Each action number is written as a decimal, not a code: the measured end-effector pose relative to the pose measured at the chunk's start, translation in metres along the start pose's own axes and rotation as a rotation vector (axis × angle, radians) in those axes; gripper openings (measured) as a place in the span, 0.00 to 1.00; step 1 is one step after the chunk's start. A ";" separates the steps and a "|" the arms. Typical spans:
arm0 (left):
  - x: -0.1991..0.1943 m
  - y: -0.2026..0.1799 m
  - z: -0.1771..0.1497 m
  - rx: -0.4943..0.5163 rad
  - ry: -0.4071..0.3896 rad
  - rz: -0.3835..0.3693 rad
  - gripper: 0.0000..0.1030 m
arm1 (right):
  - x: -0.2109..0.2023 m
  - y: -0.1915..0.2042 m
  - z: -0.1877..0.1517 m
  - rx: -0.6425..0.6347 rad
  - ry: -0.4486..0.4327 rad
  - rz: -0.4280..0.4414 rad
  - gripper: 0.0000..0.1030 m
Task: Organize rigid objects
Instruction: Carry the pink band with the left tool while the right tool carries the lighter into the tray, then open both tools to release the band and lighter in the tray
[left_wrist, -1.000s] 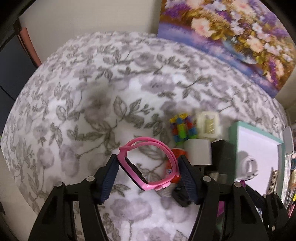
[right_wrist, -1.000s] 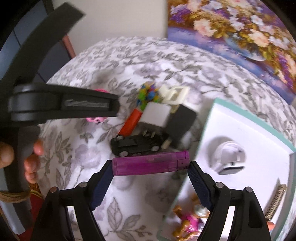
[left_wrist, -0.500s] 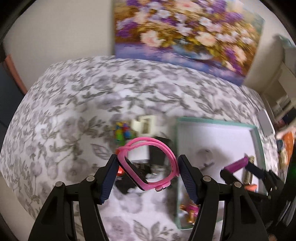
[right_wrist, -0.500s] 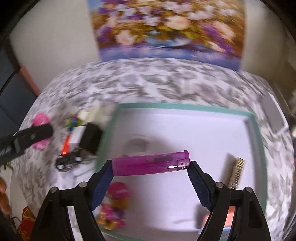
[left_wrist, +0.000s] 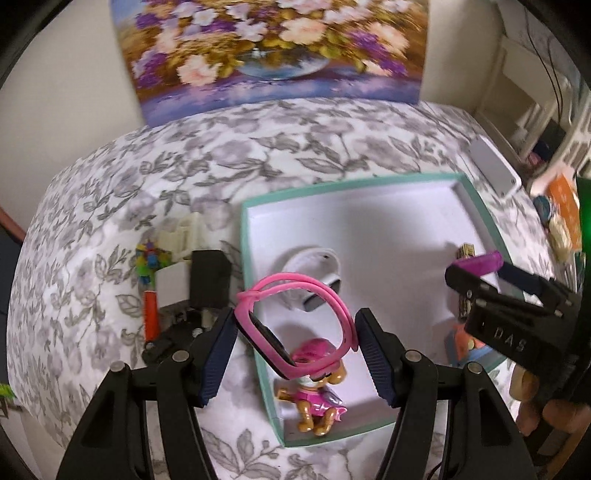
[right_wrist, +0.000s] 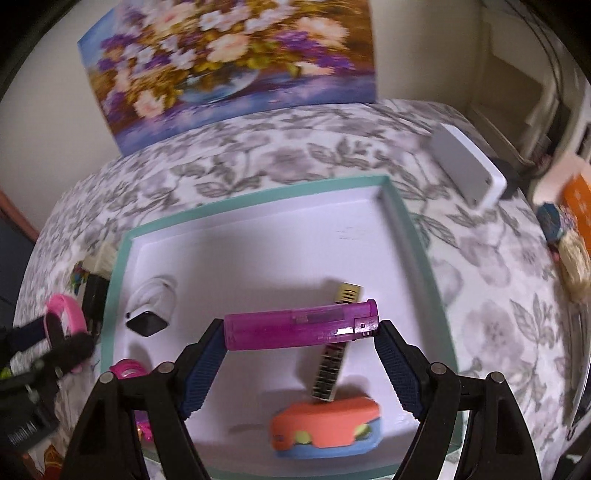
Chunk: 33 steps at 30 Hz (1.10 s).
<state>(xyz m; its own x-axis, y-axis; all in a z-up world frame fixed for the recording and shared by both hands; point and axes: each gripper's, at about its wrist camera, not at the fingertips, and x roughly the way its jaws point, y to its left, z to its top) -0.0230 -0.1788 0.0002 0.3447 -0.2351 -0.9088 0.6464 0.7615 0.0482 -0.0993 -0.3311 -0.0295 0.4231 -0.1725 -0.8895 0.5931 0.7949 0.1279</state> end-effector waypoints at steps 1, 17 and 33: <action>0.001 -0.002 0.000 0.007 0.002 0.003 0.65 | 0.001 -0.002 0.000 0.008 0.001 0.000 0.80; 0.025 -0.012 -0.006 0.061 0.047 0.052 0.66 | 0.007 0.022 -0.004 -0.081 0.014 -0.008 0.81; 0.031 -0.010 -0.008 0.071 0.070 0.062 0.75 | 0.013 0.028 -0.005 -0.094 0.031 -0.009 0.81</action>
<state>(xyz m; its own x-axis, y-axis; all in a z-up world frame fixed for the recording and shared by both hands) -0.0239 -0.1891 -0.0319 0.3386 -0.1437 -0.9299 0.6725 0.7281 0.1324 -0.0808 -0.3084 -0.0398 0.3959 -0.1626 -0.9038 0.5291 0.8448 0.0797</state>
